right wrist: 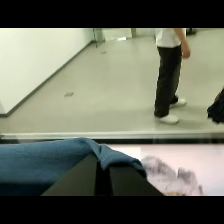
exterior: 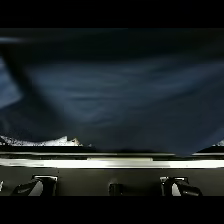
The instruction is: Fold the clothes and pants, and hang the long-sleeved shirts on hangers.
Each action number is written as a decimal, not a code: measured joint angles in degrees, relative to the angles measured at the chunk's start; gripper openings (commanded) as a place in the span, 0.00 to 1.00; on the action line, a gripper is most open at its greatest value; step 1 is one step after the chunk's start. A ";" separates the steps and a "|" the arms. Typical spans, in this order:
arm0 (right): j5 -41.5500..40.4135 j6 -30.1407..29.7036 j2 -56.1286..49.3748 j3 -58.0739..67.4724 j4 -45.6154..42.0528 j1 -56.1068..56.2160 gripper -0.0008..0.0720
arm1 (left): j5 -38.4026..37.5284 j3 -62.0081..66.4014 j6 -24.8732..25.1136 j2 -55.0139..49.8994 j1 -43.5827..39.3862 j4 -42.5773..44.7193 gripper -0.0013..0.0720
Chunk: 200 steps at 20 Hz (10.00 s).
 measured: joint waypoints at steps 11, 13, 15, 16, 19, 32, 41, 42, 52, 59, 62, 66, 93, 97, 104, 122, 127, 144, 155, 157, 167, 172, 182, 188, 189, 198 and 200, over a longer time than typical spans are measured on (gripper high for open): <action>7.34 0.07 -36.30 -8.15 -0.83 0.07 0.05 | -4.15 -9.31 10.34 -38.18 -5.27 -1.27 0.03; 3.41 -2.21 -43.52 -9.35 -0.52 0.07 0.05 | -0.39 -9.64 11.76 -47.39 -7.72 -1.68 0.03; -1.22 -4.92 -49.83 -9.97 0.20 0.07 0.05 | 3.50 -9.53 12.46 -54.45 -9.55 -1.99 0.03; -3.67 -6.38 -52.68 -10.14 0.94 0.04 0.05 | 5.66 -9.16 12.79 -57.44 -10.25 -2.10 0.03; -8.94 -9.05 -58.07 -10.43 2.34 0.04 0.05 | 8.87 -7.76 13.31 -63.01 -11.28 -2.27 0.03; 5.18 -8.46 -62.40 -10.62 -1.77 0.02 0.05 | -12.35 -3.37 13.09 -66.77 -11.23 -2.36 0.03; 7.32 -7.58 -68.02 -10.62 -3.13 0.02 0.08 | -19.23 -3.32 10.36 -69.40 -12.76 -2.58 0.04; 7.52 -7.41 -68.30 -10.62 -3.52 0.02 0.24 | -19.65 -3.32 10.23 -69.57 -12.87 -2.58 0.13; 16.92 -2.21 -62.34 -10.84 -18.34 -0.90 0.76 | -22.12 -4.81 8.81 -62.95 -8.61 -2.25 0.65; 17.57 -4.61 -48.13 -24.55 -12.68 -6.60 0.76 | -14.97 -40.87 8.17 -37.18 -1.22 -5.05 0.65; 16.57 -5.29 -41.66 -32.54 -9.88 -7.65 0.76 | -8.92 -60.28 7.85 -25.09 0.13 -10.19 0.65; 16.24 -5.49 -35.41 -38.51 -7.76 -8.11 0.76 | -2.08 -78.55 9.44 -16.04 0.68 -18.49 0.65; 16.65 -7.02 -27.98 -42.66 2.91 -23.50 0.69 | 10.01 -90.71 15.28 -19.32 -13.57 -36.70 0.04; 15.39 -11.80 -33.16 -48.46 4.24 -26.67 0.69 | 9.88 -90.71 15.41 -19.32 -13.57 -36.74 0.04; 8.94 -20.92 -37.38 -57.51 6.23 -27.69 0.69 | 9.11 -90.71 15.43 -19.32 -13.57 -36.83 0.04; -1.16 -29.27 -38.53 -66.27 11.89 -22.62 0.05 | 7.50 -88.11 14.93 -19.06 -12.07 -36.79 0.03; 3.17 -26.64 -31.19 -66.29 11.50 -22.08 0.05 | 0.46 -80.35 14.99 -15.87 -4.98 -33.88 0.03; 5.86 -9.49 -9.79 -63.84 9.70 -9.99 0.05 | -16.59 -60.15 8.35 -13.55 1.51 -22.73 0.03; -7.85 -8.63 -34.25 -46.58 7.48 -3.04 0.05 | -14.51 -26.05 12.44 -48.70 -5.33 -22.58 0.03; -9.46 -8.63 -35.95 -45.44 7.10 -2.93 0.05 | -14.29 -20.85 12.15 -53.07 -6.05 -22.47 0.03; -13.79 -9.16 -43.76 -43.78 7.37 -3.02 0.44 | -11.72 -9.14 10.71 -66.07 -10.27 -22.05 0.29; -7.52 -8.37 -44.65 -37.70 7.56 -8.57 0.81 | -12.59 -1.73 9.62 -65.57 -9.86 -17.68 0.46; 4.50 -17.16 -54.75 -36.54 14.95 -16.44 0.90 | -17.92 6.01 7.72 -56.50 -9.73 -5.38 0.46; 1.90 -18.69 -58.45 -38.14 18.88 -12.81 0.72 | -19.10 6.27 7.23 -55.49 -9.73 -4.52 0.46; 0.76 -18.49 -58.73 -38.23 18.86 -11.65 0.64 | -19.17 6.27 7.13 -55.43 -9.73 -4.50 0.46; -4.70 -14.93 -55.08 -38.12 16.52 -7.61 0.05 | -19.65 3.98 7.06 -55.76 -10.14 -4.44 0.03; -2.45 -12.55 -52.26 -36.65 13.66 -7.96 0.05 | -18.29 0.59 6.60 -55.87 -11.41 -5.73 0.03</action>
